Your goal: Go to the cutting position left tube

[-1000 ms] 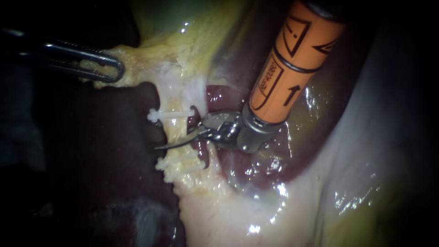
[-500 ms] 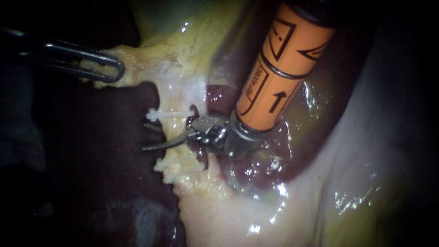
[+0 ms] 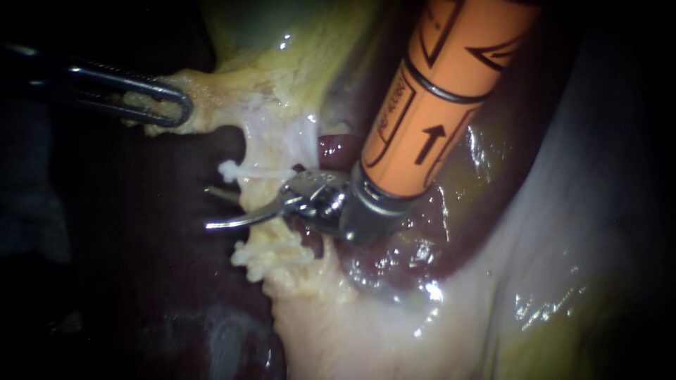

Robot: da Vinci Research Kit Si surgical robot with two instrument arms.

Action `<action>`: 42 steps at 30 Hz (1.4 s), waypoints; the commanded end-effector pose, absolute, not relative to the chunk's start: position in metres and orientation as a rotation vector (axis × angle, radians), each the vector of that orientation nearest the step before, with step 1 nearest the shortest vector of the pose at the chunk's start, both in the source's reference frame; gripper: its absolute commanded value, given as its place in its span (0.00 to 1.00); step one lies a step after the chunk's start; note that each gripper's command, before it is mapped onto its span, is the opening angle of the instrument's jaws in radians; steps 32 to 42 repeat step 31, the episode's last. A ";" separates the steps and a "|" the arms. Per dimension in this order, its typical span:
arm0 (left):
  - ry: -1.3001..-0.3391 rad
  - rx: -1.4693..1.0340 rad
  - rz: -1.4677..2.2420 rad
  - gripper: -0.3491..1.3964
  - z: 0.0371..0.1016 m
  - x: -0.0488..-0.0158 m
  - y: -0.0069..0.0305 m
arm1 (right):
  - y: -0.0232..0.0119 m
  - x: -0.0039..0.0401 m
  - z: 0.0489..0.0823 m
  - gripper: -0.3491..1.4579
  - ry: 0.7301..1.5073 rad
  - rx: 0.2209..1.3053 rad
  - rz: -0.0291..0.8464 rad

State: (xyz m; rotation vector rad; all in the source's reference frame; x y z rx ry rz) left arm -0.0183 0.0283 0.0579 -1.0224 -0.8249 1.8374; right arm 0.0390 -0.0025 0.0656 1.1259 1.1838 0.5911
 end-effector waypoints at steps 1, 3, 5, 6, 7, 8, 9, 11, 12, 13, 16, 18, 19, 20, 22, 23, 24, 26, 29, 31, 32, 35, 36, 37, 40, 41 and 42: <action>-0.825 -1.023 1.838 0.00 0.0579 -0.0183 0.0283 | -0.0026 0.0391 0.0654 0.99 1.186 1.131 0.594; -0.825 -1.023 1.838 0.00 0.0579 -0.0183 0.0284 | -0.0027 0.0393 0.0651 0.99 1.189 1.130 0.596; -0.825 -1.023 1.838 0.00 0.0579 -0.0183 0.0284 | -0.0029 0.0395 0.0648 0.99 1.191 1.143 0.595; -0.825 -1.023 1.838 0.00 0.0579 -0.0183 0.0284 | -0.0031 0.0396 0.0645 0.99 1.193 1.148 0.590; -0.825 -1.023 1.838 0.00 0.0579 -0.0183 0.0284 | -0.0032 0.0397 0.0643 0.99 1.199 1.152 0.588; -0.825 -1.023 1.838 0.00 0.0579 -0.0183 0.0284 | -0.0033 0.0397 0.0641 0.99 1.202 1.157 0.585; -0.825 -1.023 1.838 0.00 0.0579 -0.0183 0.0283 | -0.0034 0.0398 0.0639 0.99 1.204 1.166 0.585; -0.825 -1.023 1.838 0.00 0.0579 -0.0183 0.0283 | -0.0034 0.0400 0.0632 0.99 1.221 1.184 0.575; -0.825 -1.023 1.838 0.00 0.0579 -0.0183 0.0283 | -0.0034 0.0400 0.0630 0.99 1.220 1.192 0.577; -0.825 -1.023 1.838 0.00 0.0579 -0.0183 0.0283 | -0.0034 0.0400 0.0627 0.99 1.228 1.203 0.571; -0.825 -1.023 1.838 0.00 0.0579 -0.0183 0.0283 | -0.0033 0.0400 0.0622 0.99 1.242 1.214 0.570; -0.825 -1.023 1.838 0.00 0.0579 -0.0183 0.0283 | -0.0032 0.0400 0.0619 0.99 1.251 1.218 0.572; -0.825 -1.023 1.838 0.00 0.0579 -0.0183 0.0283 | -0.0031 0.0399 0.0618 0.99 1.251 1.219 0.572; -0.825 -1.023 1.838 0.00 0.0579 -0.0183 0.0283 | -0.0031 0.0399 0.0618 0.99 1.251 1.219 0.572; -0.825 -1.023 1.838 0.00 0.0579 -0.0183 0.0283 | -0.0031 0.0399 0.0618 0.99 1.251 1.219 0.572; -0.825 -1.023 1.838 0.00 0.0579 -0.0183 0.0283 | -0.0031 0.0399 0.0618 0.99 1.251 1.219 0.572; -0.825 -1.023 1.838 0.00 0.0579 -0.0183 0.0283 | -0.0031 0.0399 0.0618 0.99 1.251 1.219 0.572; -0.825 -1.023 1.838 0.00 0.0579 -0.0183 0.0283 | -0.0031 0.0399 0.0618 0.99 1.247 1.224 0.576; -0.825 -1.023 1.838 0.00 0.0579 -0.0183 0.0284 | -0.0031 0.0399 0.0618 0.99 1.247 1.224 0.576; -0.825 -1.023 1.838 0.00 0.0579 -0.0183 0.0284 | -0.0031 0.0398 0.0619 0.99 1.247 1.224 0.576; -0.825 -1.023 1.838 0.00 0.0579 -0.0183 0.0284 | -0.0031 0.0398 0.0619 0.99 1.247 1.224 0.576; -0.825 -1.023 1.838 0.00 0.0579 -0.0183 0.0284 | -0.0031 0.0398 0.0619 0.99 1.247 1.224 0.576; -0.825 -1.023 1.838 0.00 0.0579 -0.0183 0.0284 | -0.0031 0.0398 0.0619 0.99 1.247 1.224 0.576; -0.825 -1.023 1.838 0.00 0.0579 -0.0183 0.0284 | -0.0031 0.0398 0.0619 0.99 1.247 1.224 0.576; -0.825 -1.023 1.838 0.00 0.0579 -0.0183 0.0284 | -0.0031 0.0398 0.0619 0.99 1.247 1.224 0.576; -0.825 -1.023 1.838 0.00 0.0579 -0.0183 0.0284 | -0.0031 0.0398 0.0619 0.99 1.247 1.224 0.576; -0.825 -1.023 1.838 0.00 0.0579 -0.0183 0.0284 | -0.0031 0.0398 0.0619 0.99 1.247 1.224 0.576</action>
